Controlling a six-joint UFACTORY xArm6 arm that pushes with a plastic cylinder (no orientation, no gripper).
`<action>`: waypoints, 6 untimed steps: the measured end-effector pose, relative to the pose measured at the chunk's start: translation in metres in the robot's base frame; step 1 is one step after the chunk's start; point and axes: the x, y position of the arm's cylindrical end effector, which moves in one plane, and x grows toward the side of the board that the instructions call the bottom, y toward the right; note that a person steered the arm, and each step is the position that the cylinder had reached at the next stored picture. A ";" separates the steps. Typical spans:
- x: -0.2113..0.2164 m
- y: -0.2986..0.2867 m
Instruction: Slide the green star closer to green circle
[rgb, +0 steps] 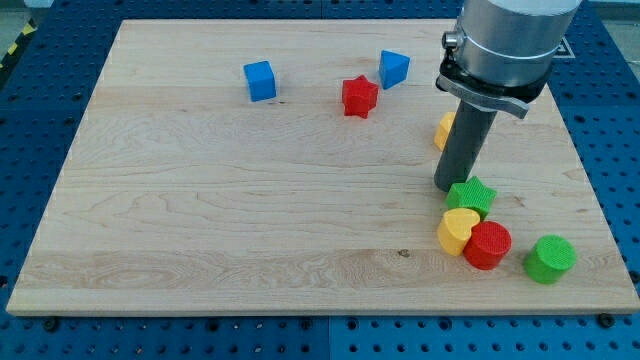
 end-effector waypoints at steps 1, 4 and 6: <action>0.002 0.021; -0.001 0.030; 0.011 0.009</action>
